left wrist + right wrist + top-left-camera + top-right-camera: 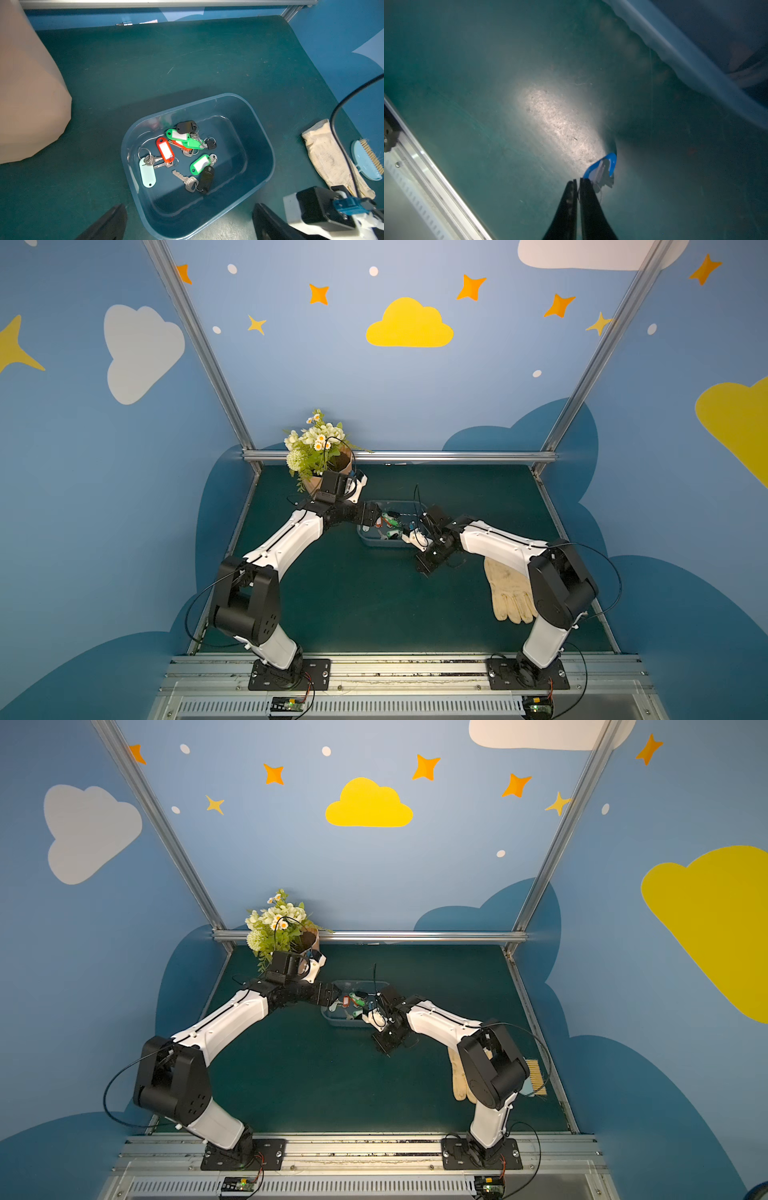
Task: Take the keys out of the storage box
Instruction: Place the key at the center of the board.
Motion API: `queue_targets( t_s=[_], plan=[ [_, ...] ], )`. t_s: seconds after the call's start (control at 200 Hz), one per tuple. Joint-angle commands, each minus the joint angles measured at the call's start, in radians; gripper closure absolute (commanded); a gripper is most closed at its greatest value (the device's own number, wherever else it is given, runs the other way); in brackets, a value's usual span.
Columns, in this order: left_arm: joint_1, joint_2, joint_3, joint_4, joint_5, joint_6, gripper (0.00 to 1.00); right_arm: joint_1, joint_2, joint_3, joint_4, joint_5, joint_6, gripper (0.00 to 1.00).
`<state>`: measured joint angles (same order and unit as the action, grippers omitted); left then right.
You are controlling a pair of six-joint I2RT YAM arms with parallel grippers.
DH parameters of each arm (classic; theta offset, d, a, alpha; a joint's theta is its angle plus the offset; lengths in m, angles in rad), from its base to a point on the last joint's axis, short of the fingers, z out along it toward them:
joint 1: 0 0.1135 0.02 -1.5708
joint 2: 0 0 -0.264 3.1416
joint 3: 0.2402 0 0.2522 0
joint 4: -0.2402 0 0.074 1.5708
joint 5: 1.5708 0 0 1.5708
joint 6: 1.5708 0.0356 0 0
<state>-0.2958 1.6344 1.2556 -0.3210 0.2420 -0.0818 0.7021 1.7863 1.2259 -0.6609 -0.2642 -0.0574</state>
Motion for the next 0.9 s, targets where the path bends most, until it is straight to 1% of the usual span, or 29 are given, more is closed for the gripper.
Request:
queue_targets(
  t_s=[0.0, 0.02, 0.12, 0.215, 0.29, 0.411, 0.481, 0.521, 0.561, 0.601, 0.686, 0.791, 0.891],
  plan=[
    [-0.008, 0.035, 0.049, -0.027, -0.001, 0.033, 0.00, -0.006, -0.017, 0.011, -0.040, 0.046, -0.028, 0.73],
    [-0.011, 0.042, 0.056, -0.027, -0.001, 0.036, 0.00, -0.007, -0.020, 0.014, -0.043, 0.053, -0.031, 0.71],
    [-0.018, 0.074, 0.086, -0.033, 0.002, 0.044, 0.00, -0.015, -0.032, 0.033, -0.063, 0.073, -0.034, 0.68],
    [-0.022, 0.099, 0.111, -0.036, 0.011, 0.051, 0.00, -0.022, -0.050, 0.054, -0.082, 0.082, -0.030, 0.68],
    [-0.024, 0.115, 0.129, -0.043, 0.010, 0.057, 0.00, -0.024, -0.069, 0.073, -0.104, 0.038, -0.037, 0.68],
    [-0.025, 0.131, 0.140, -0.041, 0.006, 0.062, 0.00, 0.017, -0.088, 0.027, -0.102, 0.005, -0.079, 0.57],
    [-0.024, 0.136, 0.144, -0.039, 0.006, 0.060, 0.00, 0.055, -0.080, -0.015, -0.091, 0.038, -0.099, 0.52],
    [-0.024, 0.139, 0.145, -0.039, 0.006, 0.059, 0.00, 0.067, -0.069, -0.031, -0.080, 0.055, -0.099, 0.51],
    [-0.024, 0.139, 0.146, -0.038, 0.006, 0.058, 0.00, 0.071, -0.060, -0.043, -0.072, 0.071, -0.086, 0.50],
    [-0.024, 0.138, 0.146, -0.040, 0.004, 0.058, 0.00, 0.072, -0.052, -0.051, -0.058, 0.081, -0.067, 0.47],
    [-0.025, 0.137, 0.144, -0.040, 0.003, 0.059, 0.00, 0.077, -0.025, -0.055, -0.036, 0.103, -0.035, 0.32],
    [-0.025, 0.138, 0.146, -0.047, -0.001, 0.065, 0.00, 0.099, 0.032, -0.027, -0.034, 0.168, -0.015, 0.32],
    [-0.024, 0.136, 0.149, -0.057, -0.002, 0.077, 0.00, 0.122, 0.073, -0.001, -0.017, 0.234, 0.006, 0.37]
  ],
)
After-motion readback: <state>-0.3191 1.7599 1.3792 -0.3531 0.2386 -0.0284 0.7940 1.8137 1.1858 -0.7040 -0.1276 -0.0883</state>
